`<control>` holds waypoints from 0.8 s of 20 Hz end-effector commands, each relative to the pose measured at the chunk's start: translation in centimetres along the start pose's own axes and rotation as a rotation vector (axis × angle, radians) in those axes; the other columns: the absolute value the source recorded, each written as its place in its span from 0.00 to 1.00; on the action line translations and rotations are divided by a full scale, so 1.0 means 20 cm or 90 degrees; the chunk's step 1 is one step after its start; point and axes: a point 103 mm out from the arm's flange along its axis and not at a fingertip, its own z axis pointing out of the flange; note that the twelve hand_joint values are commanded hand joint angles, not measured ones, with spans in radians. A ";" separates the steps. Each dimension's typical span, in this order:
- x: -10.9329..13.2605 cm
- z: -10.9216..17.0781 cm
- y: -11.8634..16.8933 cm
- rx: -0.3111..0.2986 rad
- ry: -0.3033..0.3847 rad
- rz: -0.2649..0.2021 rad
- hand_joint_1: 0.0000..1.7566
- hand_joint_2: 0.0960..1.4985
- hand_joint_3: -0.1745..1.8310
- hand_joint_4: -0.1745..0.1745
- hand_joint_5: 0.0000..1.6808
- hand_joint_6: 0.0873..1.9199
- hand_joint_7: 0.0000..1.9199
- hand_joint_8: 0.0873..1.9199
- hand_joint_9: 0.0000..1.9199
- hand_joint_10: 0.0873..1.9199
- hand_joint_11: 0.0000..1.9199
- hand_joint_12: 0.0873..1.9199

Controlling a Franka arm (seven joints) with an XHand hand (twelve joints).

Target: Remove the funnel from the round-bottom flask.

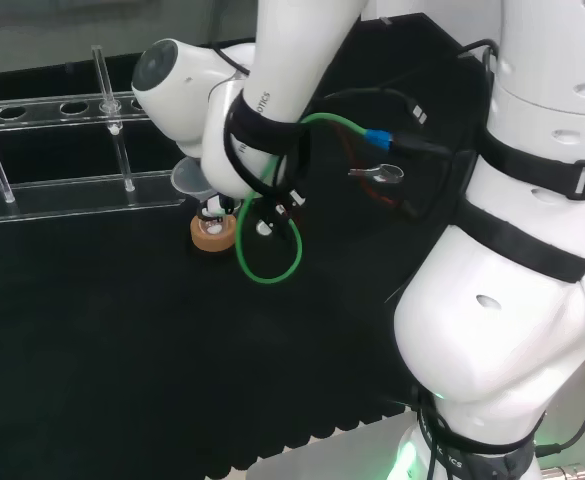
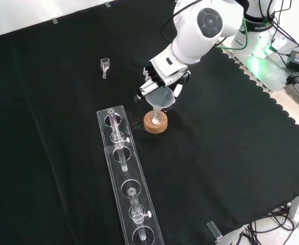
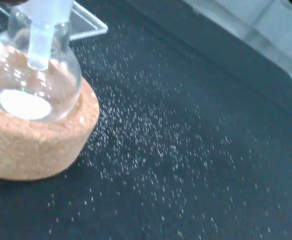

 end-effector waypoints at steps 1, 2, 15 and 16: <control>-0.03 -0.01 0.01 -0.054 0.033 -0.006 0.57 0.55 0.13 0.00 0.61 0.33 0.74 0.47 0.99 0.19 1.00 0.35; -0.04 0.00 0.01 -0.041 0.040 -0.005 0.58 0.55 0.13 0.00 0.62 0.33 0.76 0.45 1.00 0.19 1.00 0.35; -0.23 -0.08 0.10 -0.004 0.143 0.028 0.59 0.52 0.18 0.00 0.63 0.33 0.78 0.39 1.00 0.13 1.00 0.33; -0.26 -0.11 0.10 -0.015 0.147 0.035 0.59 0.51 0.18 0.00 0.65 0.32 0.80 0.37 1.00 0.13 1.00 0.34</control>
